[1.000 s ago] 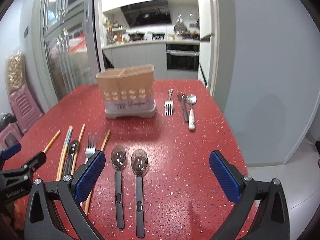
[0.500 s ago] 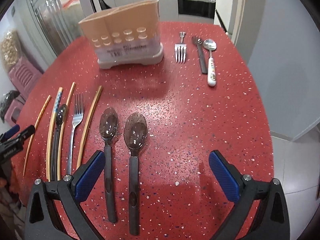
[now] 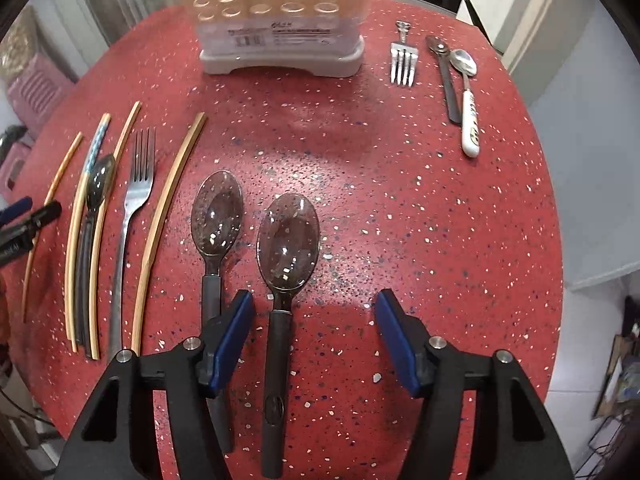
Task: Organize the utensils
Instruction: 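Close the right gripper on a dark-handled spoon while the left grips a wooden chopstick, then lift the spoon and chopstick and carry both toward the beige utensil holder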
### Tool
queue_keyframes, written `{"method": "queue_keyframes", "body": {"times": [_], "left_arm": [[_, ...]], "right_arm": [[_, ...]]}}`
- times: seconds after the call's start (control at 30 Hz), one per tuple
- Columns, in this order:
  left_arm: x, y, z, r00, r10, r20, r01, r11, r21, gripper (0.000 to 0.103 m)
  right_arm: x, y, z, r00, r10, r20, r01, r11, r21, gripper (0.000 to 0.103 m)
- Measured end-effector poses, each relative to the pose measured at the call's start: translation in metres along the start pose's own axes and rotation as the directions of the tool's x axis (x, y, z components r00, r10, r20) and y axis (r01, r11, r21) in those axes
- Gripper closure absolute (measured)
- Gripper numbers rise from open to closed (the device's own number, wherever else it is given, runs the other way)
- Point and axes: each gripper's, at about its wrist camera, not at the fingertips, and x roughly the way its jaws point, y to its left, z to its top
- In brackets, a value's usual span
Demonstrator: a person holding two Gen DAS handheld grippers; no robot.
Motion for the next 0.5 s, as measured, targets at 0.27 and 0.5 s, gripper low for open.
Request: {"method": "queue_keyframes", "body": {"times": [0.27,0.5], "left_arm": [[0.005,-0.006,0.019,0.992,-0.083,-0.095,0.089,0.994,0.061,0.016],[0.004,-0.023,0.031,0.987,-0.118,-0.111,0.13,0.986,0.109,0.071]], "right_arm": [[-0.002,0.009,0.006,0.998,0.038,-0.047,-0.041,0.997,-0.066,0.083],[-0.007,0.005,0.004,0.995,0.087,-0.038,-0.09,0.993,-0.07,0.09]]}}
